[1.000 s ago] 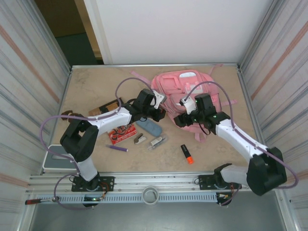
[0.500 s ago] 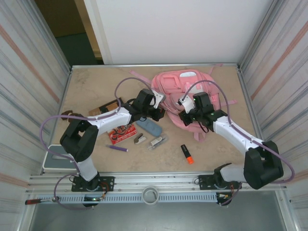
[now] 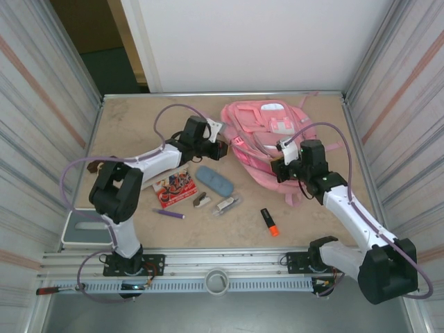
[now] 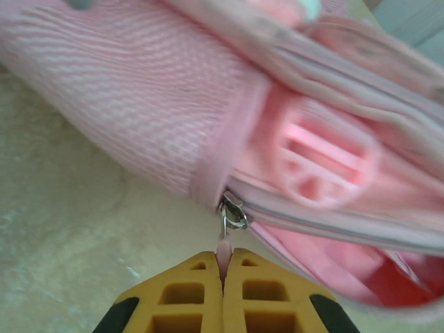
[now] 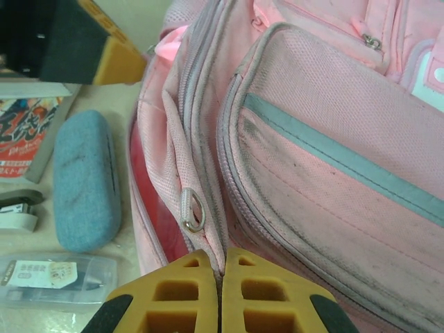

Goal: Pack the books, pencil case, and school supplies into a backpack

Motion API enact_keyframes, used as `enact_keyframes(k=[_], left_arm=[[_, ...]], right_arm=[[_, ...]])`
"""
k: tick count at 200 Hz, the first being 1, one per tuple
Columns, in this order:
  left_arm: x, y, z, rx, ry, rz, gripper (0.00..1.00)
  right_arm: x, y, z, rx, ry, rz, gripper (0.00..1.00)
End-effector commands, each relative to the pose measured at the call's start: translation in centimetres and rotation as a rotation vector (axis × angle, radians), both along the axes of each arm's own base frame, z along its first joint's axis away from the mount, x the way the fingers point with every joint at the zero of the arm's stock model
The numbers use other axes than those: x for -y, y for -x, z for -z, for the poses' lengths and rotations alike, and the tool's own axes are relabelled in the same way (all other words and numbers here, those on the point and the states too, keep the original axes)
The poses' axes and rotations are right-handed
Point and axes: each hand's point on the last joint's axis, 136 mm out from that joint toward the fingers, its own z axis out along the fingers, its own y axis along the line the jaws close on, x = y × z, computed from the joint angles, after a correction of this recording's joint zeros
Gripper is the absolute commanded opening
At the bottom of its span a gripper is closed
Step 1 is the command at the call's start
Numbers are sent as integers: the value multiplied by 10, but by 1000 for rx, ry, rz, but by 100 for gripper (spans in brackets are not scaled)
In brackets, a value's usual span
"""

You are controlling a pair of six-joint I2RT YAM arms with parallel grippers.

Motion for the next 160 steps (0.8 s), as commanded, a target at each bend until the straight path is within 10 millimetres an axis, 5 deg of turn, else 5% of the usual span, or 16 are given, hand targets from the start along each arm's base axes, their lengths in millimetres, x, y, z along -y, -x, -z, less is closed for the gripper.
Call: enact_keyframes(k=[1,34,55,114,140,160], left_arm=[[-26,-37,3,12,-30,-118,0],[-30,-51,10,-1,-30,-141,0],[-35,-48,5,19,-28,-154,10],[-66,-15,-37,161,-26,-201,52],[-77,1,-48,185,-20,-220,59],[-81,14,-51,189,-1,-216,62]], right_arm=[[7,1,-7,-7,-53,40,0],[-2,-3,-16,-6,-97,15,0],[-6,-11,-22,-11,-128,18,0],[-35,-52,-21,-55,-16,22,3],[-70,-71,-10,-106,-24,-35,12],[-80,-81,0,-144,4,-46,20]])
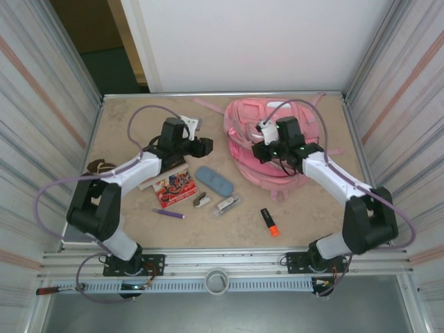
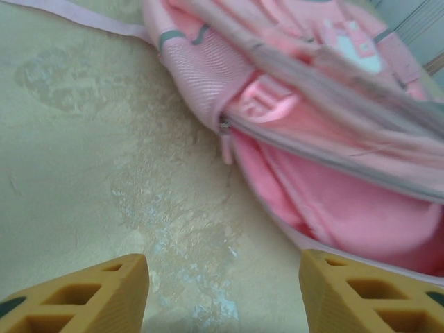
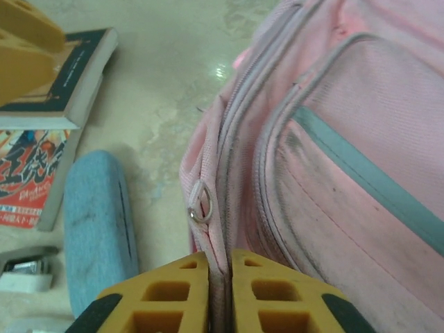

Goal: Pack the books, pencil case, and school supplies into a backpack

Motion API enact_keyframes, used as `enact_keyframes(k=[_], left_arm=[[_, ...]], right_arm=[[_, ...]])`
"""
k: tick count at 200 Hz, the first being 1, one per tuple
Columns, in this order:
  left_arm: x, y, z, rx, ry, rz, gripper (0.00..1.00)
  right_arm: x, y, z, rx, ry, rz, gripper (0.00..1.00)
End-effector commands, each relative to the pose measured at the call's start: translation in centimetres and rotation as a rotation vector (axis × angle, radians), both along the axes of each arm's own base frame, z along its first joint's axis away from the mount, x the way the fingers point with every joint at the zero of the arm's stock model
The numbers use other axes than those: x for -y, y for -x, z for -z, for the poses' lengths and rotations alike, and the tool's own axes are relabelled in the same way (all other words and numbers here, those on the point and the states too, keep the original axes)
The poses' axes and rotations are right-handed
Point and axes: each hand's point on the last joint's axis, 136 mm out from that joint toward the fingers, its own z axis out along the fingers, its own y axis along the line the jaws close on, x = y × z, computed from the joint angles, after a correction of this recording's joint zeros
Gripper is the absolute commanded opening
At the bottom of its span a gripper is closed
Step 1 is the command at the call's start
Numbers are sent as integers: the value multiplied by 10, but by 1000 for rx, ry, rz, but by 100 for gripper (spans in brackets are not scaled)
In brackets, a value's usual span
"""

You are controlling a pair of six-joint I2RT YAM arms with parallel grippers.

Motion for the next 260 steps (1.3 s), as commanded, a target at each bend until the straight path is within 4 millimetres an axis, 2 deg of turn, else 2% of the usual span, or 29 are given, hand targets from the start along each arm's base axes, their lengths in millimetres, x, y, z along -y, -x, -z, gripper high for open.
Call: enact_keyframes(k=[1,24,45,60,79,97,126,138,166,200,219,224,226,229,243,253,260], left_arm=[[-6,10,-10,46,11,-12,63],[-9,25,-9,47,19,-6,67],[-4,39,-12,69,12,19,73],[3,47,-16,99,-13,55,78],[18,50,-16,90,-58,125,83],[34,47,-8,30,-117,176,85],[63,44,7,-55,-197,207,85],[80,42,12,-102,-172,211,84],[113,28,28,-216,-115,195,77],[135,7,46,-289,-103,178,73],[147,-1,55,-321,-92,185,71],[149,-3,51,-318,-86,187,70],[150,-4,62,-336,-96,186,69],[151,-5,66,-344,-99,187,68],[156,-7,73,-363,-93,192,64],[159,-8,73,-367,-86,196,61],[159,-9,72,-363,-86,194,59]], right_arm=[[-12,-18,-7,3,6,12,21],[4,-16,6,-24,112,44,36],[28,0,10,-16,159,105,49],[45,13,6,-11,112,174,56],[65,21,7,-58,-14,277,64],[89,17,15,-145,-87,384,71],[132,4,35,-233,-75,556,75],[145,-3,45,-271,-94,608,75],[144,-20,63,-338,-142,615,74],[157,-30,88,-399,-143,660,71],[152,-39,94,-418,-192,646,69],[148,-41,94,-422,-214,632,67],[146,-43,93,-421,-223,626,66],[144,-44,94,-429,-237,619,66],[133,-50,92,-442,-304,584,51],[128,-53,90,-444,-338,571,38],[128,-56,85,-431,-357,573,25]])
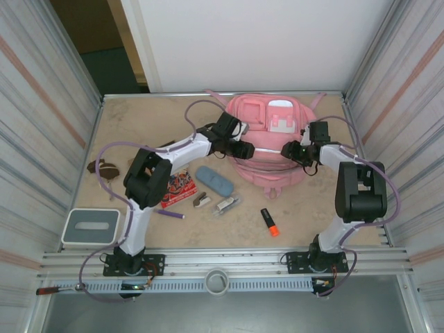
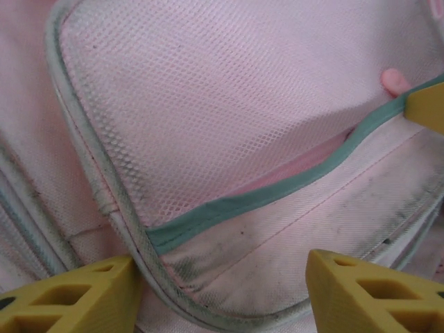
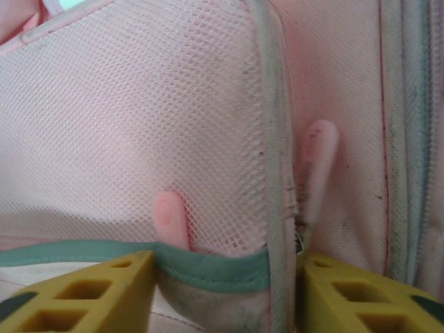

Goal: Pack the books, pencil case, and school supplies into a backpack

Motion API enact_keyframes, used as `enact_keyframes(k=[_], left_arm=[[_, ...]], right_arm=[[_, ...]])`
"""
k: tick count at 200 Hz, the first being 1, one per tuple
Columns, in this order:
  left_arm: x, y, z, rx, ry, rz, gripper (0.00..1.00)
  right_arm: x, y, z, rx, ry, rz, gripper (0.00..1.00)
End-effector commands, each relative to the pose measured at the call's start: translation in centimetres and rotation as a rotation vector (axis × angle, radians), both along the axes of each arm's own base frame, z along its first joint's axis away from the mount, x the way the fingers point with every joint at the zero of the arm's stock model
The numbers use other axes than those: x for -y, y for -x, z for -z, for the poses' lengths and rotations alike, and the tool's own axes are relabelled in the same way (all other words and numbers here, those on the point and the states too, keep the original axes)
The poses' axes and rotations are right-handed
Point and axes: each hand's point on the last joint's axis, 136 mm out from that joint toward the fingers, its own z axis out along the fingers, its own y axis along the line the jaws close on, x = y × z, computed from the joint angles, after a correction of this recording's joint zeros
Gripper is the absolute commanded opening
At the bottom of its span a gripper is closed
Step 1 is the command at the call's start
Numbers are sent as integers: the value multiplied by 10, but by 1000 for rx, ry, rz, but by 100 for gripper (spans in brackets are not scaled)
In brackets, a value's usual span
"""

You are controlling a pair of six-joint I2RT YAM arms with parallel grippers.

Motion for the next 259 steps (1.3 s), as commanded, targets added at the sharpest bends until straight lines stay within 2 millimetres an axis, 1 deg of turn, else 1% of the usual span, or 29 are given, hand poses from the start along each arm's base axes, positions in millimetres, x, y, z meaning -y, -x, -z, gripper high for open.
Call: enact_keyframes(k=[1,2,9,19,26,30,32,34,69,82,95,108,124,135,142,150,163,169,184,193,203,211,225,230,240,249,259], left_arm=[[8,0,-6,-38,36,6,59],[8,0,-6,-38,36,6,59],[7,-1,-10,-29,40,1,58],[5,-1,-20,-12,53,-2,57],[0,-1,-29,7,57,-9,57],[-3,-2,-26,14,47,-13,58],[-5,-2,-39,38,57,-15,59],[-7,-2,-43,52,58,-18,59],[-47,-4,-91,277,-13,-28,72],[-59,-3,-107,379,-42,-13,77],[-65,2,-118,458,-52,13,81],[-70,4,-125,510,-64,32,82],[-76,6,-128,539,-104,51,83],[-89,2,-126,547,-159,15,84],[-99,-1,-126,545,-189,-20,84],[-117,-6,-124,526,-218,-79,85],[-149,-13,-118,462,-228,-181,85],[-165,-15,-115,430,-222,-227,85],[-208,-20,-104,363,-201,-343,86],[-234,-21,-96,323,-192,-415,87],[-264,-22,-86,281,-184,-494,88],[-288,-21,-78,243,-178,-566,88],[-329,-17,-62,165,-172,-692,87],[-342,-14,-57,137,-169,-735,87],[-364,-4,-45,83,-166,-814,86],[-379,6,-36,53,-159,-868,86],[-391,20,-28,39,-151,-920,86]], right_arm=[[-24,-19,-23,73,-145,-34,24],[-24,-19,-23,73,-145,-34,24],[-26,-22,-31,101,-163,-26,15],[-28,-25,-44,132,-194,-20,8],[-32,-28,-59,165,-229,-19,3],[-33,-29,-66,182,-247,-17,1],[-35,-30,-71,192,-257,-19,1],[-36,-30,-75,198,-268,-19,0],[-50,-35,-147,334,-421,-41,0],[-58,-36,-166,353,-470,-71,0],[-67,-36,-178,363,-500,-103,0],[-74,-38,-179,360,-504,-113,0],[-85,-39,-180,355,-531,-135,2],[-89,-41,-178,354,-523,-143,4],[-87,-44,-171,345,-499,-138,5],[-84,-46,-162,329,-464,-131,7],[-73,-46,-137,286,-368,-109,11],[-68,-45,-127,269,-330,-98,15],[-58,-43,-110,232,-278,-88,32],[-52,-41,-108,227,-252,-88,41],[-44,-39,-108,227,-194,-76,47],[-37,-38,-112,238,-138,-67,52],[-34,-33,-117,253,-68,-64,59],[-36,-31,-120,263,-53,-69,62],[-46,-26,-123,273,-41,-95,64],[-57,-22,-124,276,-32,-122,66],[-71,-16,-124,274,-25,-155,67]])
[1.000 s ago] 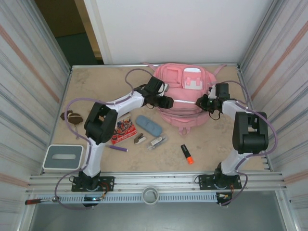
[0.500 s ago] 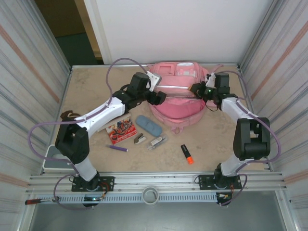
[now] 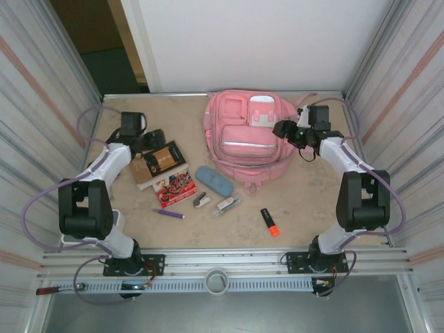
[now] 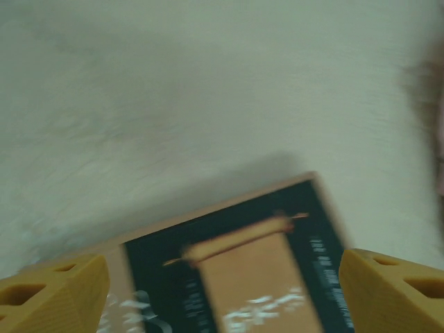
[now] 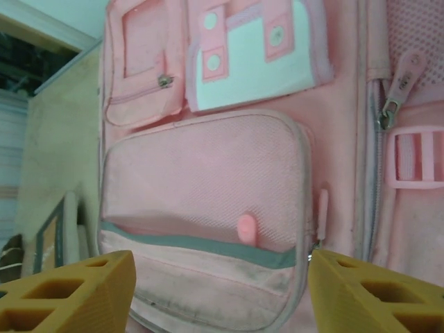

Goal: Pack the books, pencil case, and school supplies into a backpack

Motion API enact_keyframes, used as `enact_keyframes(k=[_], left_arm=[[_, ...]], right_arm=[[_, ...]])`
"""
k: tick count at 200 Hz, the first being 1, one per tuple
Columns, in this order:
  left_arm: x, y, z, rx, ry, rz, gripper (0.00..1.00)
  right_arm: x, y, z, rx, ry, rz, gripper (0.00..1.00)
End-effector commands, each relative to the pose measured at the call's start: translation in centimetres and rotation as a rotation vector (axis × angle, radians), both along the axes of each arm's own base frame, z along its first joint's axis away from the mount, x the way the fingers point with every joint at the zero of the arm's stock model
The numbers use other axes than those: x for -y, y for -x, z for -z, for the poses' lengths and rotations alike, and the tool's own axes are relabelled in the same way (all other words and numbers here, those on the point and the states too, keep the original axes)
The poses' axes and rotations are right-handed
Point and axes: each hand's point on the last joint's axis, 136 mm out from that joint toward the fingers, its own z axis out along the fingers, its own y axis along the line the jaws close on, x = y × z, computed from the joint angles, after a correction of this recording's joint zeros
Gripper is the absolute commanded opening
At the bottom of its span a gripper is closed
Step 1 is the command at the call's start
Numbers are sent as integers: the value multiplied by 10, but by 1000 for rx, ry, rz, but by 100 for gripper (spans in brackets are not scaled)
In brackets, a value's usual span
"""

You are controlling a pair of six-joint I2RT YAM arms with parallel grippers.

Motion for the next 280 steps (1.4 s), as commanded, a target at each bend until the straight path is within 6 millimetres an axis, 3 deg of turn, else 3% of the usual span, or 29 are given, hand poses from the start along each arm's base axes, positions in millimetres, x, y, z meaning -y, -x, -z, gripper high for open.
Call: enact_keyframes(k=[1,39,85,122,149,173,204,218,248,280], left_arm=[[-19,36,13,-45,96,-139,86],[-48,73,39,-42,169,-268,88],[-17,72,63,-106,323,-168,86],[6,84,73,-127,373,-105,83],[25,96,67,-96,372,-65,82],[53,108,65,-100,361,8,83],[102,124,58,-106,360,150,81],[111,130,50,-88,319,181,81],[91,125,22,38,185,157,83],[54,93,-13,179,125,118,88]], right_arm=[[-23,12,-21,68,95,-76,68],[-71,31,-18,79,105,-187,71],[-140,58,-18,107,91,-358,74],[-154,67,-10,95,100,-381,74],[-159,71,-7,90,103,-390,74],[-162,74,-2,80,111,-396,74],[-172,77,7,48,107,-414,74],[-180,78,10,37,105,-425,74],[-217,80,10,26,71,-461,73],[-272,76,10,2,8,-502,73]])
